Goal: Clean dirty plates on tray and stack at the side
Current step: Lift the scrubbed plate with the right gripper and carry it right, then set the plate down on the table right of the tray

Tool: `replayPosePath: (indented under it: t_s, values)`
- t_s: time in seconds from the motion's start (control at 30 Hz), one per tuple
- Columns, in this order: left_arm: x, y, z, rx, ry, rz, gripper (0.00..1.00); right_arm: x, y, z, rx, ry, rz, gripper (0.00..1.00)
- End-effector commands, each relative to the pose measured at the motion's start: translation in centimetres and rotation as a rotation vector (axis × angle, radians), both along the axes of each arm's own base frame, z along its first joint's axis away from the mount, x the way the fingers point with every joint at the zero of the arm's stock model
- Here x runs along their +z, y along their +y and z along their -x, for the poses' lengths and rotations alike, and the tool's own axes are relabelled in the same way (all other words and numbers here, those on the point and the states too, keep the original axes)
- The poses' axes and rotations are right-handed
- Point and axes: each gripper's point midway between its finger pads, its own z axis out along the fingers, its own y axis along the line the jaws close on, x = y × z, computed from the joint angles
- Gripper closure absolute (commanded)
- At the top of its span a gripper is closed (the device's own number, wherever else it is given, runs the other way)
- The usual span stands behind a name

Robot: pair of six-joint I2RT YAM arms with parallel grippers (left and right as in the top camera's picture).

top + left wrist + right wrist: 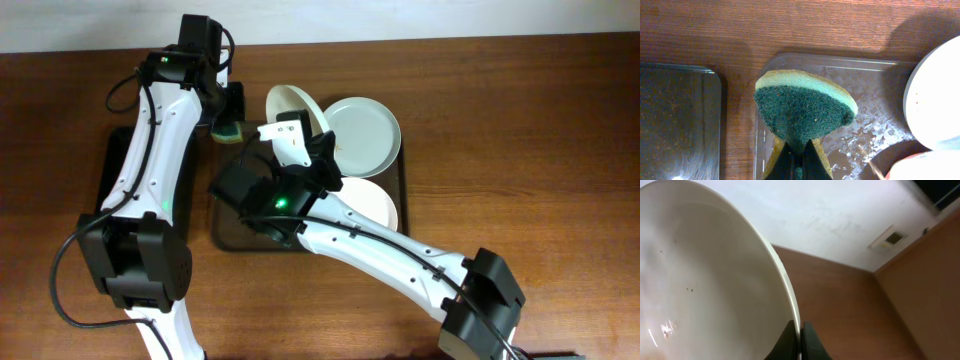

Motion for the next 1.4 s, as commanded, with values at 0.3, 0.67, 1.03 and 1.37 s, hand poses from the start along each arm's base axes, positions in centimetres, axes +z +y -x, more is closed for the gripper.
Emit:
replayPosePath:
  t_s: [0.3,0.67,1.03,1.37]
  values:
    - [-0.1,0.1,-0.2,0.005,-0.001,0.011,0.99,2.7,-0.4,0.3,-0.05,-0.15,0.028,0.96]
    - [0.0,0.1,-0.3,0.005,-0.005,0.012,0.99,-7.1,-5.4,-3.8,0.008,0.566,-0.567,0.96]
    - [0.0,0.0,-0.7,0.005,-0.021,0.014,0.99,-9.9,-34.4,-1.3,-0.539,0.671,-0.931,0.96]
    - [0.1,0.0,-0.9,0.004,-0.028,0.015,0.99,-20.7,-41.5,3.6,-0.77,0.612,-1.025,0.96]
